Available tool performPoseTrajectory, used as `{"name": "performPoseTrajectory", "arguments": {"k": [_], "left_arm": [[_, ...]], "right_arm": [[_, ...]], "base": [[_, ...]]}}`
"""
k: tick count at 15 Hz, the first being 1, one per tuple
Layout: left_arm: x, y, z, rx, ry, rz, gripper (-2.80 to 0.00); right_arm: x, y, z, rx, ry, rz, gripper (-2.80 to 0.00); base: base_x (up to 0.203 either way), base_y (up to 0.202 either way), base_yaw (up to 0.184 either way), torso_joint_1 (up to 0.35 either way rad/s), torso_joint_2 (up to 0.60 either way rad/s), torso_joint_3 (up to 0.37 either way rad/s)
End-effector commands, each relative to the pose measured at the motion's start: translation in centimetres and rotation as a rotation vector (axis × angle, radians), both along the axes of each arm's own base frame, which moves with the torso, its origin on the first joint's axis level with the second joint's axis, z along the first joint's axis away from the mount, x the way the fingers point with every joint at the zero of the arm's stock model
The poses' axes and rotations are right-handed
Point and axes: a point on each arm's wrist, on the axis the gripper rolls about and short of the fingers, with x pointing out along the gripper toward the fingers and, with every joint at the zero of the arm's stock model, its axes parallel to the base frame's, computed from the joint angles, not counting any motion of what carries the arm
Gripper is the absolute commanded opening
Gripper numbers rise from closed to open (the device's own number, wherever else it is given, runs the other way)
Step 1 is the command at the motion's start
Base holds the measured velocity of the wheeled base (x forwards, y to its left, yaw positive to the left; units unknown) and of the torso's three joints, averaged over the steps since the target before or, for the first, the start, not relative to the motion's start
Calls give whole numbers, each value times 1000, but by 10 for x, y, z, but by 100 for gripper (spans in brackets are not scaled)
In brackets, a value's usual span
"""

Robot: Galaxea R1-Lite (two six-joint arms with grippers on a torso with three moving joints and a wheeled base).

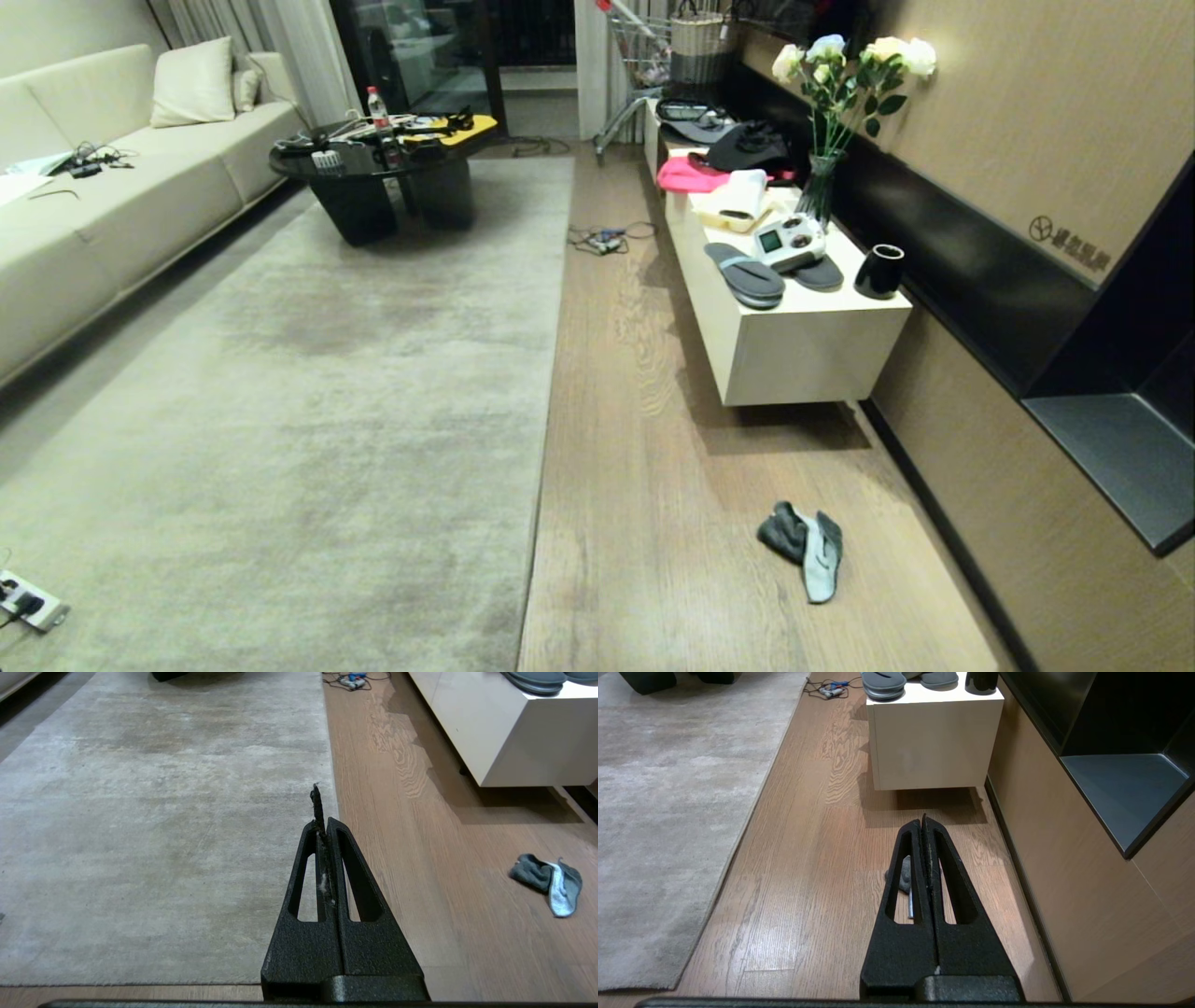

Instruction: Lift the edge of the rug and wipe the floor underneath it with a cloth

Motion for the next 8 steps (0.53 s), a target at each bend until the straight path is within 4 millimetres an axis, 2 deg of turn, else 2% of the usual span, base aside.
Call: {"name": "performPoseTrajectory", "arguments": {"k": [1, 8], "left_arm": [[0, 0, 0, 0, 2, 1, -280], [0, 0, 0, 0, 1, 0, -280]], "right_arm": [[0, 0, 0, 0, 0, 0, -280], [0, 0, 0, 0, 1, 0, -280]], "base": [[0, 0, 0, 4, 4, 27], [0, 0, 0, 0, 0, 0]]}}
